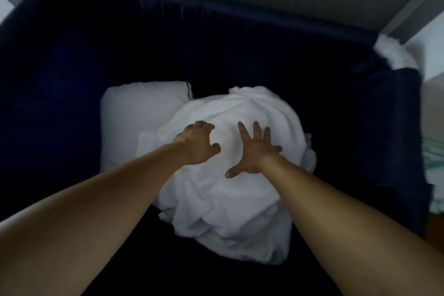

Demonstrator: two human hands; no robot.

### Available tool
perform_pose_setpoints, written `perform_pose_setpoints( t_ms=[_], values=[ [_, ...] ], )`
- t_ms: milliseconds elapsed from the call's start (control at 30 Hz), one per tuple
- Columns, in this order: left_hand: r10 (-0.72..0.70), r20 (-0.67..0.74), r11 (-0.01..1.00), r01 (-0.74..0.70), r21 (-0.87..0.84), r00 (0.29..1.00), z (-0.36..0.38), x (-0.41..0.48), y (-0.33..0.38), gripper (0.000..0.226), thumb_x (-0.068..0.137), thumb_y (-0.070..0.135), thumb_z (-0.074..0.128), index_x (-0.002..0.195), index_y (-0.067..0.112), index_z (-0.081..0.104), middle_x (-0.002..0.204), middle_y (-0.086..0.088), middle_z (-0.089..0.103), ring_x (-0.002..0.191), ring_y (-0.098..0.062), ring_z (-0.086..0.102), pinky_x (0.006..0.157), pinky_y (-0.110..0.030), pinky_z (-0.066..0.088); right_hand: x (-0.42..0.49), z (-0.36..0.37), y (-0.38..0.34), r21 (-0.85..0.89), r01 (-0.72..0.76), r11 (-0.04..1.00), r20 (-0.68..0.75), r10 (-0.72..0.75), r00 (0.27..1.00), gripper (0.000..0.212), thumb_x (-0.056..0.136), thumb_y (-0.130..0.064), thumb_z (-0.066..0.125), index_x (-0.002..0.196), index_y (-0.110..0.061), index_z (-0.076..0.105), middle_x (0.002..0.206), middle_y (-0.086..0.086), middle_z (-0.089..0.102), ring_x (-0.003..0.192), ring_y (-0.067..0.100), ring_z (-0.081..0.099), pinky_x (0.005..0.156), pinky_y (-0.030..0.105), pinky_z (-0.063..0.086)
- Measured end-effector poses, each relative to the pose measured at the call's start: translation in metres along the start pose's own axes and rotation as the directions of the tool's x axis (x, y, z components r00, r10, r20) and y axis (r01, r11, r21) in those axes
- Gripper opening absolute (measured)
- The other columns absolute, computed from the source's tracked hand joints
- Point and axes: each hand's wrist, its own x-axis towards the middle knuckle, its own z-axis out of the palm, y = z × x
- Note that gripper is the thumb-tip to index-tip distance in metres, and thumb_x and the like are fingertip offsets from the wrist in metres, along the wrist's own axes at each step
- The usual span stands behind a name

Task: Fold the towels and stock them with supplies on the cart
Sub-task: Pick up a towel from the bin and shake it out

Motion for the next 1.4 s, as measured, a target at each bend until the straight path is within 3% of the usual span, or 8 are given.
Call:
perform_pose_setpoints(
  t_ms=[167,300,567,800,900,1000,1200,1400],
  values=[
    [0.061,0.021,0.997,-0.061,-0.041,0.998,0.031,0.022,-0.025,0.076,0.095,0.047,0.055,0.156,0.018,0.021,0.163,-0.004,0.017,0.148,-0.024,0.019,0.118,-0.037,0.022,0.032,0.056,-0.001,-0.067,-0.043,0.997,-0.062,0.039,0.997,0.132,0.073,-0.052,0.082,0.153,-0.037,-0.023,0.156,0.009,-0.040,0.148,0.044,-0.002,0.107,0.065,0.029],
    [0.094,0.061,0.995,-0.093,-0.023,0.994,0.036,0.020,-0.039,0.082,0.093,0.048,0.059,0.157,0.020,0.017,0.165,-0.004,0.010,0.150,-0.023,0.014,0.120,-0.039,0.022,0.025,0.081,0.002,-0.021,-0.040,0.999,-0.337,0.030,0.941,0.066,0.092,-0.025,0.061,0.149,-0.029,0.029,0.157,0.019,0.013,0.117,0.036,0.044,0.095,0.042,0.046],
    [0.227,0.105,0.972,-0.233,0.041,0.968,-0.025,-0.008,-0.012,0.135,0.063,0.060,0.082,0.153,0.040,-0.017,0.164,0.006,-0.014,0.152,-0.024,-0.004,0.118,-0.049,0.024,-0.053,0.001,0.005,0.185,0.078,0.980,-0.577,0.044,0.816,0.028,0.084,-0.029,0.062,0.110,-0.024,0.056,0.120,0.001,0.047,0.094,0.026,0.055,0.071,0.030,0.036],
    [0.468,0.023,0.883,-0.468,-0.015,0.883,-0.096,-0.064,0.067,0.147,0.037,0.071,0.076,0.144,0.054,-0.022,0.160,0.021,-0.017,0.151,-0.018,-0.007,0.115,-0.047,0.029,-0.192,-0.074,0.004,0.207,0.213,0.955,-0.762,0.021,0.647,0.033,0.078,-0.040,0.055,0.110,-0.039,0.055,0.128,-0.009,0.047,0.084,0.017,0.056,0.074,0.029,0.043],
    [0.534,-0.074,0.831,-0.539,-0.138,0.842,-0.119,-0.086,0.109,0.117,0.045,0.060,0.083,0.145,0.045,0.022,0.142,0.022,0.033,0.128,-0.007,0.037,0.092,-0.021,0.037,-0.246,-0.100,0.009,0.225,0.262,0.938,-0.847,0.056,0.528,0.041,0.072,-0.046,0.046,0.109,-0.038,0.060,0.117,-0.014,0.050,0.088,0.011,0.054,0.075,0.027,0.043],
    [0.609,-0.174,0.764,-0.631,-0.134,0.774,-0.142,-0.121,0.160,0.078,0.055,0.055,0.082,0.122,0.042,0.045,0.110,0.021,0.059,0.102,-0.008,0.060,0.077,-0.027,0.049,-0.306,-0.118,0.027,0.195,0.301,0.933,-0.921,0.069,0.382,0.035,0.072,-0.032,0.060,0.107,-0.031,0.065,0.110,-0.017,0.049,0.094,0.011,0.055,0.081,0.031,0.050],
    [0.725,-0.294,0.641,-0.766,-0.040,0.622,-0.155,-0.214,0.275,0.068,0.062,0.061,0.073,0.120,0.034,0.050,0.102,0.012,0.063,0.094,-0.015,0.065,0.078,-0.036,0.054,-0.431,-0.126,0.091,0.103,0.325,0.940,-0.991,0.068,0.118,0.040,0.070,-0.023,0.066,0.106,-0.039,0.059,0.110,-0.016,0.054,0.095,0.010,0.059,0.082,0.028,0.051],
    [0.837,-0.359,0.472,-0.877,0.089,0.414,-0.130,-0.319,0.395,0.064,0.077,0.039,0.077,0.129,0.027,0.043,0.100,0.011,0.056,0.092,-0.018,0.059,0.072,-0.032,0.045,-0.563,-0.099,0.172,0.131,0.325,0.937,-0.989,0.145,-0.019,0.041,0.071,-0.035,0.064,0.111,-0.041,0.060,0.117,-0.017,0.054,0.102,0.005,0.057,0.083,0.007,0.039]
  ],
)
